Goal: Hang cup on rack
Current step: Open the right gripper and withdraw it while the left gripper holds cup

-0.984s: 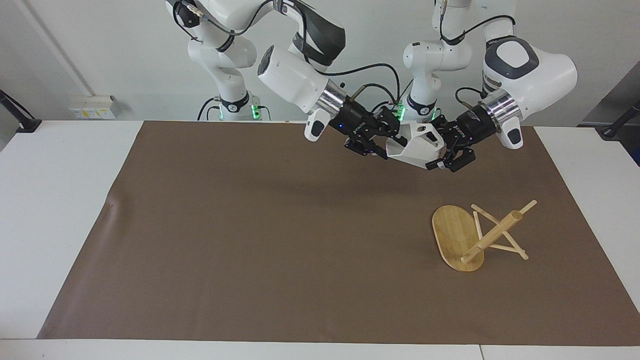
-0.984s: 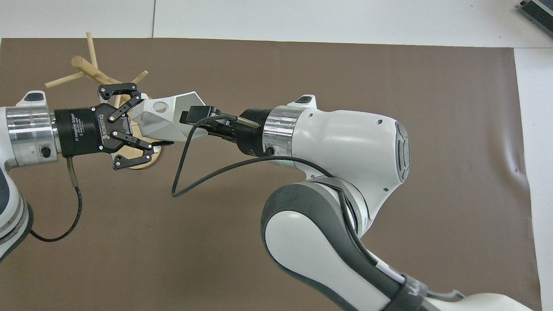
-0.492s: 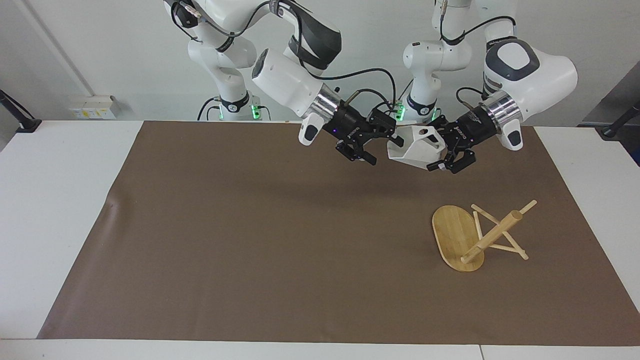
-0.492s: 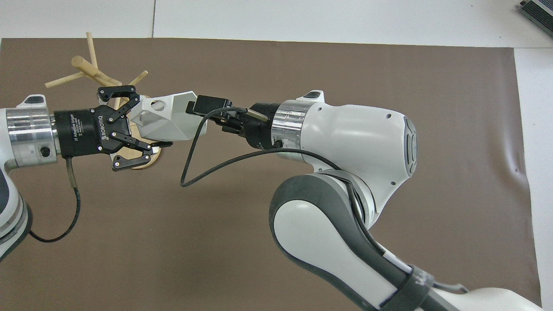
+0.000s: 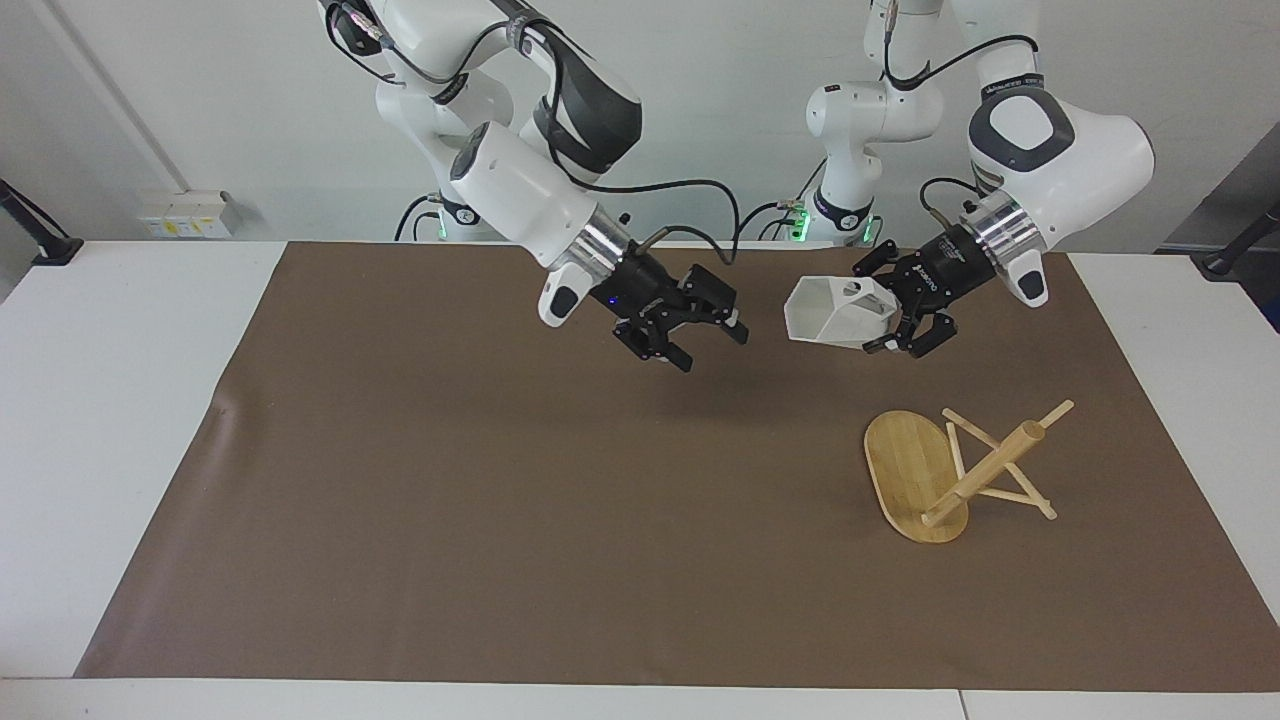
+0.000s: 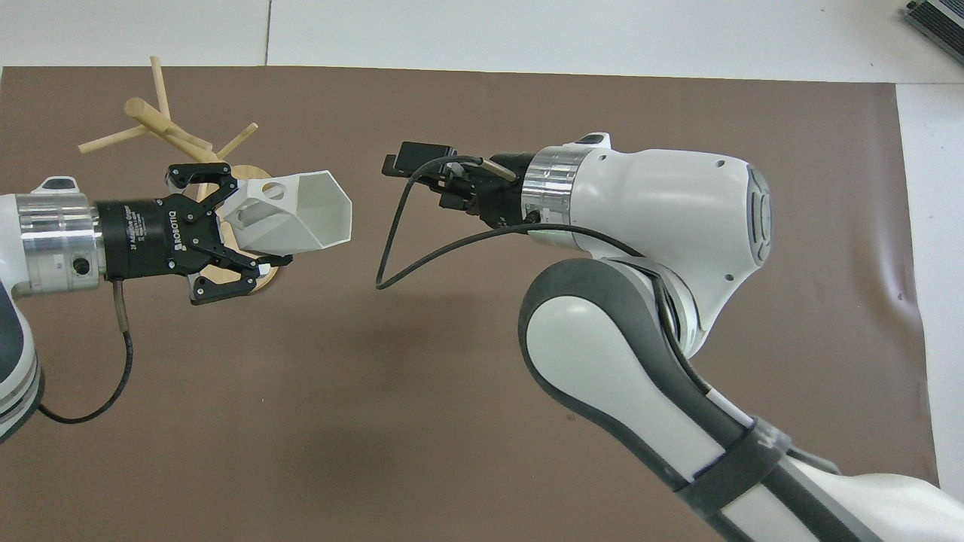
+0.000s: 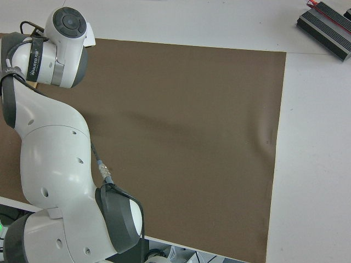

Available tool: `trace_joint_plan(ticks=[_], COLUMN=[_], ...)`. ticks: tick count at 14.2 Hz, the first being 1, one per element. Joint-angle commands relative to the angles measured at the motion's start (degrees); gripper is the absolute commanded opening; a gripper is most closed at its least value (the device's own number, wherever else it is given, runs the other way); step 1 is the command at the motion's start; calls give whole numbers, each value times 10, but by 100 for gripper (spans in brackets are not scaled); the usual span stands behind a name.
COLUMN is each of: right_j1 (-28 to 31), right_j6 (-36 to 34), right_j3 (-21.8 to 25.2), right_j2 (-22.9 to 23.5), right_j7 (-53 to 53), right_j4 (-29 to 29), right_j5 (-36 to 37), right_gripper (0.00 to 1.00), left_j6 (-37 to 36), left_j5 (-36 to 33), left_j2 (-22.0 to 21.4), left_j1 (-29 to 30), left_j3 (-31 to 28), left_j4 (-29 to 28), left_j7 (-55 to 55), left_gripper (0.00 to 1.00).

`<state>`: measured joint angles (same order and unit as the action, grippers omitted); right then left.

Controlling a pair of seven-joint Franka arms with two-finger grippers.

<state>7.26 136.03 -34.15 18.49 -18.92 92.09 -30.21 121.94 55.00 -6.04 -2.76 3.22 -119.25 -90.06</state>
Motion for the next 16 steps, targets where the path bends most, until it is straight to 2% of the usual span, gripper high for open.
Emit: trace_joint_plan(ticks=[1, 3, 7, 16], right_j1=[3, 3, 4, 4], right_j6=[-53, -81, -143, -165], right_j3=[44, 77, 119, 234], right_j2=[-4, -10, -22, -42], right_j7=[19, 20, 21, 109], right_j4=[-19, -18, -15, 8], right_j5=[56, 106, 287, 320], right_gripper=[100, 100, 100, 100], left_j6=[70, 117, 175, 256], left_j5=[-23, -23, -23, -22], left_j2=[-8, -3, 2, 10], left_j1=[-11, -26, -39, -52], left_j3=[-1, 0, 0, 0], left_j4=[-19, -30, -56, -85], left_j7=[-89, -125, -167, -214], left_gripper=[0, 0, 0, 0])
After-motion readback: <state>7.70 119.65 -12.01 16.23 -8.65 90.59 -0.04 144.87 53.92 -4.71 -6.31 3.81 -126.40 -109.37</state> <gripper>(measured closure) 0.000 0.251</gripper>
